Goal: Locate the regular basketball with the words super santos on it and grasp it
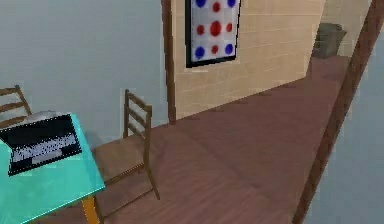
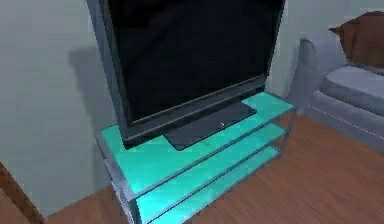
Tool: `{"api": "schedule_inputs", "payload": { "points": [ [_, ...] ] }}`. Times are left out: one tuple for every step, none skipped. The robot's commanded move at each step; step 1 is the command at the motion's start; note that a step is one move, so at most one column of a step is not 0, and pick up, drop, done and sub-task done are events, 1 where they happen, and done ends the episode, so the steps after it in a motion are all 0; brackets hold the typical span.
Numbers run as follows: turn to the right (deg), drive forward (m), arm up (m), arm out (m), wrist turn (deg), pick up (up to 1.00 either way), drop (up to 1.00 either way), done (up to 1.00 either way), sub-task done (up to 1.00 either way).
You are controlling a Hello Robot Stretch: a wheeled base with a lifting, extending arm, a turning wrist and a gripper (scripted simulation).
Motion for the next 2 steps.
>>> {"api": "schedule_inputs", "payload": {
  "points": [
    [42.0, 0.0, 0.0, 0.0, 0.0, 0.0, 0.0, 0.0, 0.0],
    [3.0, 0.0, 0.0, 0.0, 0.0, 0.0, 0.0, 0.0, 0.0]
  ]
}}
